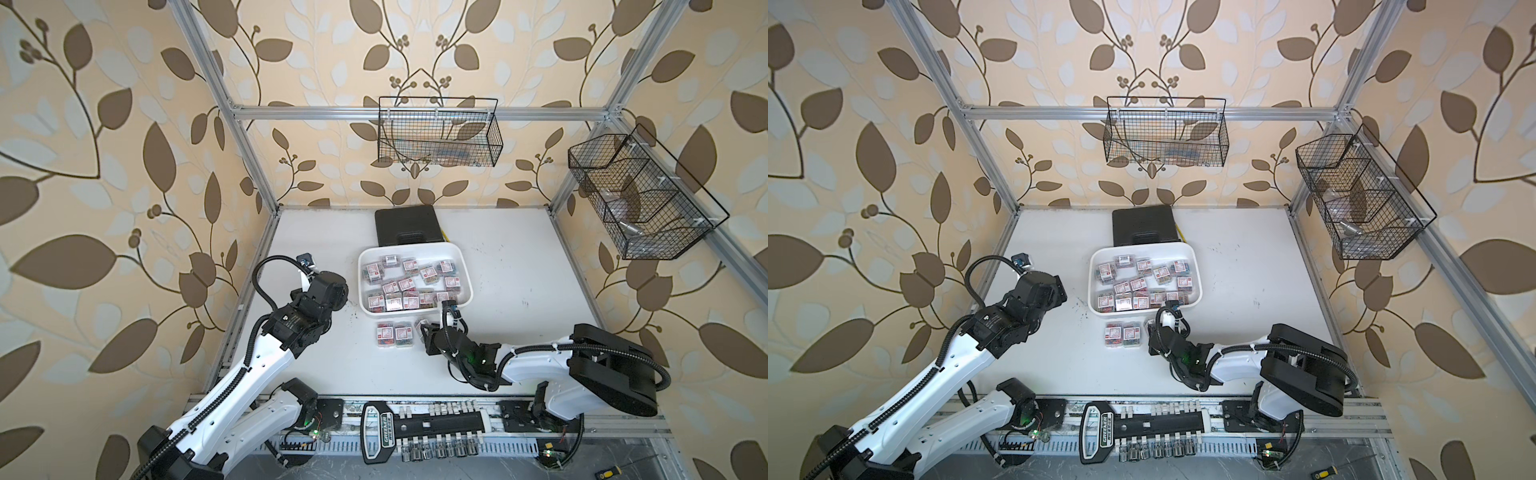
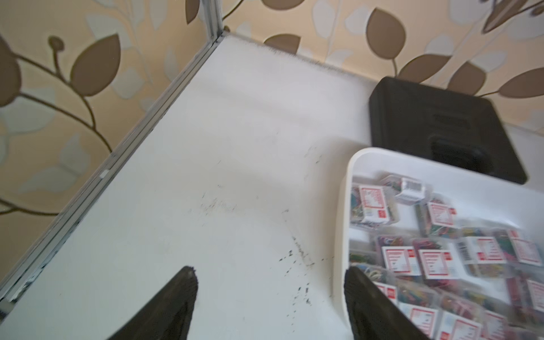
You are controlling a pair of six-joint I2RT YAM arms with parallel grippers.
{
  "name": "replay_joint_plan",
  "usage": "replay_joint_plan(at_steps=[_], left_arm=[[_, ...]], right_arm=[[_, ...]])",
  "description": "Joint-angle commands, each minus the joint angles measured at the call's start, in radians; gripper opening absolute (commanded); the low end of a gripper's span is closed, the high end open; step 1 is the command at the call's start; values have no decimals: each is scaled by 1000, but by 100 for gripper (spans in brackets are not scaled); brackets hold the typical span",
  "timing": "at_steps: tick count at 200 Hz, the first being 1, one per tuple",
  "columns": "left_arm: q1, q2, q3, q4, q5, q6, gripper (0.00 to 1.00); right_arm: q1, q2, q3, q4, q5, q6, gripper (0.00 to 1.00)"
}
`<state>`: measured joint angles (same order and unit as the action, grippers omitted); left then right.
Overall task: Take the paper clips out of the storage box
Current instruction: Adjust the boxed paper clips at the center of the board.
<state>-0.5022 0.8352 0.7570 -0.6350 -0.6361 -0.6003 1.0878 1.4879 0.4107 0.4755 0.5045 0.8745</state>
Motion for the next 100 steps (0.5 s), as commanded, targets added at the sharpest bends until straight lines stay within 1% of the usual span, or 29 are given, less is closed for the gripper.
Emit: replay_joint_plan(at_steps=[1,22,34,63,76,100], left_arm=[[7,-74,-85,-18,-93,-41,81],[6,-151,-159,20,-95,-42,81],[7,-201,-196,19,-105,-70,81],[7,-310,-276,103,-57,-42,82],[7,-338,-295,110,-50,-41,82],[7,-360,-309,134,5,-14,80]], right_arm=[[-2,-11,-46,70,-28,96,35],[-7,-17,-65,95,-50,157,33],[-13,-24,-77,96,-52,190,33],[-32,-33,-124,165,-89,258,32],[-26,-35,-133,185,-89,274,31],[-8,-22,-146,213,-72,297,32]])
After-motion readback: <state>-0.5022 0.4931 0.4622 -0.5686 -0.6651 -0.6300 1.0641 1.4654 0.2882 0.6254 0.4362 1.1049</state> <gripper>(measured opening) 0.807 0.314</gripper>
